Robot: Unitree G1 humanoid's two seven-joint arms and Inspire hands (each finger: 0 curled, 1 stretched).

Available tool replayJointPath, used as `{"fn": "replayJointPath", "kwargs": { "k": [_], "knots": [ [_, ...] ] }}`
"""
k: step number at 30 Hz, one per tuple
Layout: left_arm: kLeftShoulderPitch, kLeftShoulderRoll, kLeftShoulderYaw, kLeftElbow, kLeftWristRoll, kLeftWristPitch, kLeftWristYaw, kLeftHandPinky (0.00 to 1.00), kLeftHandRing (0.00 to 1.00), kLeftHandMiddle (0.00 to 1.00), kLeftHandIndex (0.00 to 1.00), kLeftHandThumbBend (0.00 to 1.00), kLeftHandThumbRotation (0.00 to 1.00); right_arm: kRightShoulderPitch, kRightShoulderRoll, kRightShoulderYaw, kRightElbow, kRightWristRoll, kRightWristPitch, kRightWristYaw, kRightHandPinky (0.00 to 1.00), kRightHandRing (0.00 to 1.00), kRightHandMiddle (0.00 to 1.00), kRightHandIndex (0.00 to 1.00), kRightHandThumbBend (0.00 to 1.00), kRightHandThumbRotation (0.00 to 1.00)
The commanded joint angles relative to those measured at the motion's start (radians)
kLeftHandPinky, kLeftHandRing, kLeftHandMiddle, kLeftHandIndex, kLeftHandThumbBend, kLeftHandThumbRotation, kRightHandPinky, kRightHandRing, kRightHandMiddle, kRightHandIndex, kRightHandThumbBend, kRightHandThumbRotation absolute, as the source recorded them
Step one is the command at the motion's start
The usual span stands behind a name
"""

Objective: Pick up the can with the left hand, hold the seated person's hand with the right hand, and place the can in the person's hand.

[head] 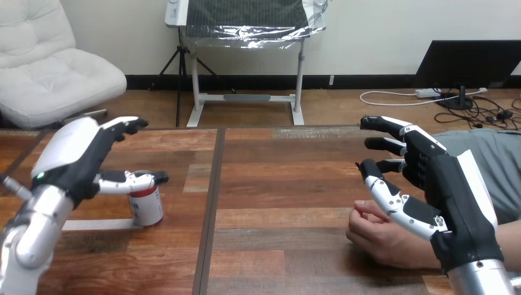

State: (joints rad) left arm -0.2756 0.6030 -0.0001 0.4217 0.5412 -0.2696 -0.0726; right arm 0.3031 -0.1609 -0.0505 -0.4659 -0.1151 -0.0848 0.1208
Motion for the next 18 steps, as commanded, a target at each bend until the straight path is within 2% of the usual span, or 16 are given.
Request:
{"fn": "replayJointPath", "kwargs": {
  "k": [1, 18],
  "knots": [
    [-0.118, 0.039, -0.029, 0.018, 0.02, 0.012, -0.012, 0.77, 0.83, 0.84, 0.84, 0.83, 0.42, -0.069, -0.015, -0.011, -0.02, 0.013, 0.003, 0.004, 0.62, 0.78, 0.85, 0.76, 0.35, 0.0],
    [-0.211, 0.046, -0.091, 0.081, 0.058, 0.025, -0.005, 0.79, 0.84, 0.86, 0.84, 0.83, 0.44, -0.072, -0.022, -0.02, -0.031, 0.017, 0.018, 0.01, 0.62, 0.78, 0.85, 0.75, 0.37, 0.0]
  ]
}}
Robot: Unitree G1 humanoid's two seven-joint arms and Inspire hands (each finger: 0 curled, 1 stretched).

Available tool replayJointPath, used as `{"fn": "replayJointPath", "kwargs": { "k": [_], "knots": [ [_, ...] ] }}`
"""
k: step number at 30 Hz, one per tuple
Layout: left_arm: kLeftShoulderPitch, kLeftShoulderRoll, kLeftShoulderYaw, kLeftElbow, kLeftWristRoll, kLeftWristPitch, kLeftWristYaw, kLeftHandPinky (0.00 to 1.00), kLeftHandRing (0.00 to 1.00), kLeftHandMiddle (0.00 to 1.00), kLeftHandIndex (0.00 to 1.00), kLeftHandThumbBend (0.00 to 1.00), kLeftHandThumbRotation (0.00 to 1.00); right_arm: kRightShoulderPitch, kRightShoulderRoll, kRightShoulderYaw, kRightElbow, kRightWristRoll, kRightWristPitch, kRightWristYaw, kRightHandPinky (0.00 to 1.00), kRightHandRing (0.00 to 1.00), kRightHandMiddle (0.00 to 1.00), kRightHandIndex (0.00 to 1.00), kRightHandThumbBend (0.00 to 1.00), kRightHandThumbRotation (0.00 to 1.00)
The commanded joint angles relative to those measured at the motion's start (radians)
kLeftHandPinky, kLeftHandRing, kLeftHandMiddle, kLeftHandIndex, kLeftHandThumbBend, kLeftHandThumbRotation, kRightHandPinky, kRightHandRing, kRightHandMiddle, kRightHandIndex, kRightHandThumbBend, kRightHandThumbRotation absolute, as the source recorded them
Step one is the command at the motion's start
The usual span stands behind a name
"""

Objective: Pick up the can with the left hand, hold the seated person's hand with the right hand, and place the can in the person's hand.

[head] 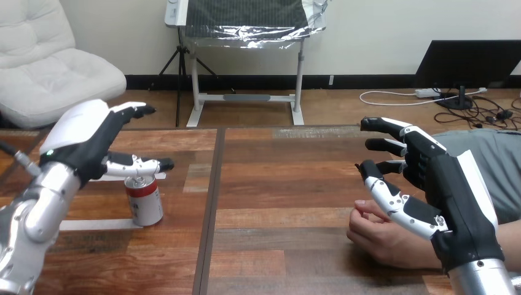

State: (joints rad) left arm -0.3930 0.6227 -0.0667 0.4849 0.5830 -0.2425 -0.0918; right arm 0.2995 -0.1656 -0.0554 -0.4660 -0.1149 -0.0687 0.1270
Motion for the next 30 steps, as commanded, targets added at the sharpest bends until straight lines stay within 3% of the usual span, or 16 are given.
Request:
{"fn": "replayJointPath", "kwargs": {
  "k": [1, 30],
  "knots": [
    [-0.098, 0.026, -0.027, 0.021, 0.02, -0.002, 0.016, 0.79, 0.84, 0.86, 0.84, 0.83, 0.44, -0.069, -0.016, -0.015, -0.032, 0.018, 0.005, 0.004, 0.62, 0.78, 0.85, 0.75, 0.37, 0.0],
    [-0.204, 0.033, -0.116, 0.122, 0.105, 0.024, 0.023, 0.79, 0.84, 0.87, 0.85, 0.85, 0.5, -0.075, -0.062, -0.016, -0.051, 0.007, 0.036, 0.035, 0.68, 0.82, 0.86, 0.76, 0.38, 0.0]
  ]
}}
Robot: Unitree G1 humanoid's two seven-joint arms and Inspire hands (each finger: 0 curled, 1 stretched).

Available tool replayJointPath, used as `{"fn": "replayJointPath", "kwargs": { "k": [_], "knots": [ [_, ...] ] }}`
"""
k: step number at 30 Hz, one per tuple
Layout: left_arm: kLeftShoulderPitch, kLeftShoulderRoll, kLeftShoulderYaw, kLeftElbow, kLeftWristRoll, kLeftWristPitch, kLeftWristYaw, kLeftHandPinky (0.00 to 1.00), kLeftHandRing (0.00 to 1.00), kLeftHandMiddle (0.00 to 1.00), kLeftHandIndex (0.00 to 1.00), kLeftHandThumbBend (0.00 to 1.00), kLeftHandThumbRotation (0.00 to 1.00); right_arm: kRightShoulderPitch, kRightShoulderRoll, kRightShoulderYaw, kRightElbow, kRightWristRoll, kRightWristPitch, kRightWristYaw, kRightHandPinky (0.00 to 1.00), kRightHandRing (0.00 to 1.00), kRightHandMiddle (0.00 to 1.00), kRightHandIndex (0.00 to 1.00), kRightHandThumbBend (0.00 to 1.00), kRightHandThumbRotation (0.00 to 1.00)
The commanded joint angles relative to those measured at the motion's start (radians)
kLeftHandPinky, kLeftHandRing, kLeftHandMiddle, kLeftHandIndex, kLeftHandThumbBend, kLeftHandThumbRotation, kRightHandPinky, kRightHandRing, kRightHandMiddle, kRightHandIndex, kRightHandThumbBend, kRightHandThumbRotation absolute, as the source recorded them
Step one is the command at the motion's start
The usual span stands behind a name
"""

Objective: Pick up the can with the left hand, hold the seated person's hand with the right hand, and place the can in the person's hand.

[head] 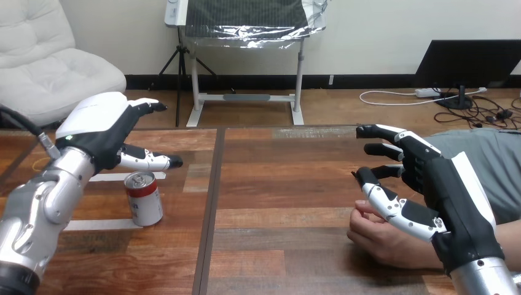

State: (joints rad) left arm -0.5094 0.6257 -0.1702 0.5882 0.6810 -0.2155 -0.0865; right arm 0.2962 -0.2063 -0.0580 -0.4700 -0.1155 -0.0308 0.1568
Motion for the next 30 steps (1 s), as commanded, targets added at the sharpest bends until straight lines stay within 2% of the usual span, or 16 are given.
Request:
{"fn": "replayJointPath", "kwargs": {
  "k": [1, 10, 14, 30],
  "knots": [
    [-0.091, 0.03, -0.016, 0.027, 0.009, -0.007, 0.021, 0.79, 0.84, 0.87, 0.85, 0.86, 0.5, -0.072, -0.023, -0.013, -0.048, 0.006, 0.0, 0.007, 0.68, 0.82, 0.86, 0.76, 0.38, 0.0],
    [-0.112, 0.029, -0.036, 0.084, 0.014, -0.034, 0.049, 0.79, 0.83, 0.86, 0.84, 0.87, 0.5, -0.076, -0.029, -0.012, -0.05, 0.001, 0.007, 0.015, 0.69, 0.82, 0.86, 0.76, 0.38, 0.0],
    [-0.121, 0.02, -0.041, 0.124, 0.001, -0.037, 0.046, 0.79, 0.83, 0.86, 0.84, 0.88, 0.5, -0.079, -0.037, -0.012, -0.052, 0.002, 0.013, 0.02, 0.71, 0.83, 0.85, 0.75, 0.39, 0.0],
    [-0.127, 0.012, -0.057, 0.181, -0.005, -0.053, 0.067, 0.77, 0.83, 0.85, 0.84, 0.88, 0.5, -0.079, -0.056, -0.015, -0.061, 0.001, 0.032, 0.025, 0.74, 0.85, 0.85, 0.74, 0.4, 0.0]
  ]
}}
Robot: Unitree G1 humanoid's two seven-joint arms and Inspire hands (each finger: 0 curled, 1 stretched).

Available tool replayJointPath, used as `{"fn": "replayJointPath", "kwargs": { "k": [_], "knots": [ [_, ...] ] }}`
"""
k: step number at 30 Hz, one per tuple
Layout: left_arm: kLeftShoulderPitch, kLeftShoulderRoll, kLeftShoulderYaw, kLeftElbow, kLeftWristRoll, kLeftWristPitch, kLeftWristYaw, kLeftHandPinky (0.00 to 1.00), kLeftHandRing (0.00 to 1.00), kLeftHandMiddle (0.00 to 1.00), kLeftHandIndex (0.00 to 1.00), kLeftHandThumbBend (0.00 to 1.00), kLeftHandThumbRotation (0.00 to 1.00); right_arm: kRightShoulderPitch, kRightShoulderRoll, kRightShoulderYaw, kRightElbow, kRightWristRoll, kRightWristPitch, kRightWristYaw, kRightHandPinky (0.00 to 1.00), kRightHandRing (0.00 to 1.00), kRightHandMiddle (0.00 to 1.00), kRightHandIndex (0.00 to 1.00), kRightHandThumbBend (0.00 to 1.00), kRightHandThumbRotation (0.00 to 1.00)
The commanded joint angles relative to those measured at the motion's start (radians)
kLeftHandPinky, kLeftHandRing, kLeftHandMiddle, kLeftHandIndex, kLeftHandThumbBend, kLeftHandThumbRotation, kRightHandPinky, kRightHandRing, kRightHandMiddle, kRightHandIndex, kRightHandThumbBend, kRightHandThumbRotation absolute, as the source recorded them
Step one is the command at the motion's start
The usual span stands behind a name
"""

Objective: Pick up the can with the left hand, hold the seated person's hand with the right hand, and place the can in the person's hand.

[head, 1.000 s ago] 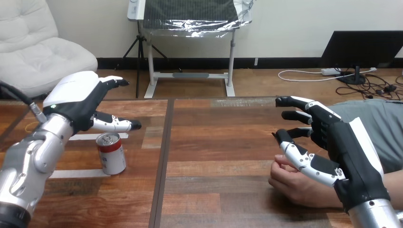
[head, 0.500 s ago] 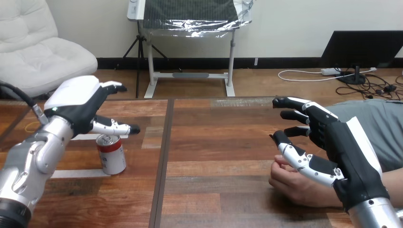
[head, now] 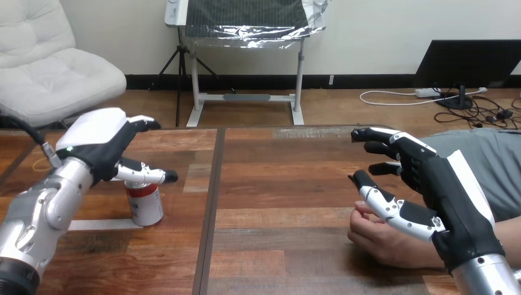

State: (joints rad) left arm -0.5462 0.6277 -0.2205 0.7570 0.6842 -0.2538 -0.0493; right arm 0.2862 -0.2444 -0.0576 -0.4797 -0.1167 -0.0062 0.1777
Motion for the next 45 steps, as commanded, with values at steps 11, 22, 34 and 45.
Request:
{"fn": "replayJointPath", "kwargs": {
  "k": [11, 22, 34, 45],
  "knots": [
    [-0.091, 0.008, -0.018, 0.028, 0.001, 0.006, 0.027, 0.77, 0.83, 0.86, 0.85, 0.89, 0.52, -0.069, -0.032, -0.019, -0.056, -0.007, 0.012, 0.012, 0.75, 0.85, 0.85, 0.74, 0.4, 0.0],
    [-0.091, 0.001, -0.026, 0.063, -0.003, 0.002, 0.038, 0.79, 0.84, 0.86, 0.86, 0.88, 0.52, -0.071, -0.046, -0.017, -0.068, -0.01, 0.03, 0.013, 0.75, 0.84, 0.85, 0.74, 0.41, 0.0],
    [-0.095, -0.029, -0.039, 0.142, -0.008, -0.012, 0.088, 0.8, 0.85, 0.86, 0.86, 0.86, 0.52, -0.074, -0.052, -0.016, -0.073, -0.002, 0.039, 0.018, 0.75, 0.84, 0.84, 0.74, 0.41, 0.0],
    [-0.103, -0.059, -0.065, 0.23, -0.002, -0.036, 0.17, 0.82, 0.85, 0.86, 0.86, 0.85, 0.5, -0.074, -0.065, -0.019, -0.076, -0.006, 0.041, 0.028, 0.76, 0.84, 0.84, 0.73, 0.42, 0.0]
  ]
}}
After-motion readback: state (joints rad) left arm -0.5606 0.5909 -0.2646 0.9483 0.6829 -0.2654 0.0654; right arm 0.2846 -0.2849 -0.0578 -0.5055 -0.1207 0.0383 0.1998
